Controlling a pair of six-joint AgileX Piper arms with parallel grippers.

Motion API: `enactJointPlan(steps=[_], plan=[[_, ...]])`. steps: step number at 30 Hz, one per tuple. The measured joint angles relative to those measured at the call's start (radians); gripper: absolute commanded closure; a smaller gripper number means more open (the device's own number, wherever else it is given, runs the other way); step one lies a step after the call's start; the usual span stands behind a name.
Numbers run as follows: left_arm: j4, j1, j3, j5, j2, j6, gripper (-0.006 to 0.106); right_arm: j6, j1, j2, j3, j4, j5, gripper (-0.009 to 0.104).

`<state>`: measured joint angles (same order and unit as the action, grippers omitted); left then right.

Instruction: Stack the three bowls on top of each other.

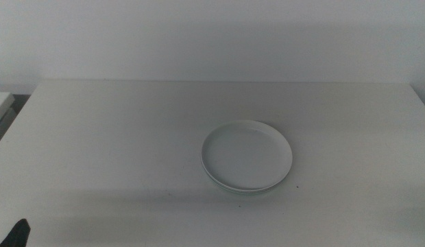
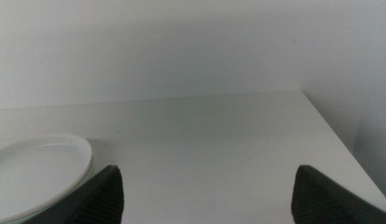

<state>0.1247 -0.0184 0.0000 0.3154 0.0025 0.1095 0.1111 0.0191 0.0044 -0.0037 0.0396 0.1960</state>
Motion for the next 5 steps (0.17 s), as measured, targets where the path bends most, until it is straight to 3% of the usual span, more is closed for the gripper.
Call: enactJointPlan(steps=[5], plan=[[-0.003,0.000,0.000,0.000,0.000,0.000,0.007,0.000,0.000,0.000,0.000,0.000,-0.004,0.003]])
